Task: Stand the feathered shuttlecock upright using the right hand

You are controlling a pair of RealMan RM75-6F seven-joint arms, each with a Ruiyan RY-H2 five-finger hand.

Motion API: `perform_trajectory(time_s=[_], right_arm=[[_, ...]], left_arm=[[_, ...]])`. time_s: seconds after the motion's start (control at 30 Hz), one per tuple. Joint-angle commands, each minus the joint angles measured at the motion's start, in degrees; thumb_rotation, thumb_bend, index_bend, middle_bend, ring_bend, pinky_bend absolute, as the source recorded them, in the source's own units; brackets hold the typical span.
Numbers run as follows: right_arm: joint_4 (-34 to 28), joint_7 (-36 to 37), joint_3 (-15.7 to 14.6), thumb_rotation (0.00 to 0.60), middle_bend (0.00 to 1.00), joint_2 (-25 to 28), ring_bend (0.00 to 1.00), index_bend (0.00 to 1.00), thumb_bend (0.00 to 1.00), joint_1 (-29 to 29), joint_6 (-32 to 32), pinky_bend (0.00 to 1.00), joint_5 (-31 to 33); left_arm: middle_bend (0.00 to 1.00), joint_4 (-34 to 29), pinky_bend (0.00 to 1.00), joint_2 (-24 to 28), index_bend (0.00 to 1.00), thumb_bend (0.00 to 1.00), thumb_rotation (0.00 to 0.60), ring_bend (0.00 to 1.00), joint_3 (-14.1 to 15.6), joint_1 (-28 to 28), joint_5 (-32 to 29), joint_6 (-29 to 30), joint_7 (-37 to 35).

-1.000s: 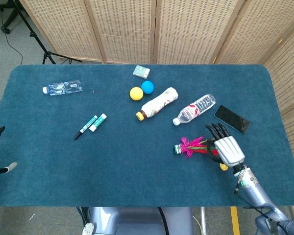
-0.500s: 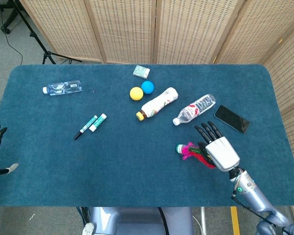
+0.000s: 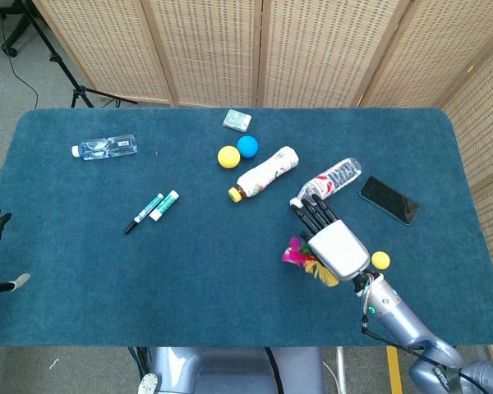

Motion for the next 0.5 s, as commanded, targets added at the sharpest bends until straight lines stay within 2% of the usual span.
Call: perform_trajectory(time_s=[0.03, 0.07, 0.17, 0.23, 0.3, 0.4, 0.5], right_arm=[[-0.24, -1.17, 0.17, 0.600, 0.10, -1.12, 0.00, 0.55, 0.63, 0.40, -0.54, 0.00, 1.19], [-0.21, -1.36, 0.21, 0.600, 0.10, -1.27, 0.00, 0.51, 0.60, 0.41, -0.53, 0.00, 1.40], [-0.15, -2.11, 0.54, 0.600, 0.08, -1.85, 0.00, 0.34, 0.43, 0.52, -0.16, 0.00, 1.98], [-0.82, -2.35, 0.81, 0.600, 0.05, -2.02, 0.00, 0.20, 0.20, 0.37, 0.26, 0.00, 2.76], [-1.48, -2.52, 1.06, 0.600, 0.02, -2.06, 0.00, 0.11, 0.02, 0.32, 0.81, 0.00, 2.90], [-2.63, -1.48, 1.26, 0.600, 0.00, -2.06, 0.00, 0.05, 0.00, 0.26, 1.85, 0.00, 2.37], [-3.42, -0.61, 1.57, 0.600, 0.00, -1.97, 0.00, 0.05, 0.00, 0.36, 2.73, 0.00, 1.62]], left_arm=[[0.00, 0.08, 0.00, 0.06, 0.00, 0.00, 0.600, 0.00, -0.01, 0.00, 0.02, -0.04, -0.24], [0.00, 0.09, 0.00, 0.09, 0.00, 0.00, 0.600, 0.00, -0.02, 0.00, 0.03, -0.03, -0.31], [0.00, 0.12, 0.00, 0.18, 0.00, 0.00, 0.600, 0.00, -0.05, 0.03, 0.03, 0.02, -0.60], [0.00, 0.13, 0.00, 0.17, 0.00, 0.00, 0.600, 0.00, 0.01, 0.00, 0.09, -0.05, -0.59], [0.00, 0.12, 0.00, 0.15, 0.00, 0.00, 0.600, 0.00, 0.05, -0.02, 0.14, -0.07, -0.49], [0.00, 0.06, 0.00, 0.07, 0.00, 0.00, 0.600, 0.00, 0.09, -0.07, 0.11, -0.16, -0.19], [0.00, -0.02, 0.00, 0.01, 0.00, 0.00, 0.600, 0.00, 0.09, -0.09, 0.07, -0.14, 0.01]])
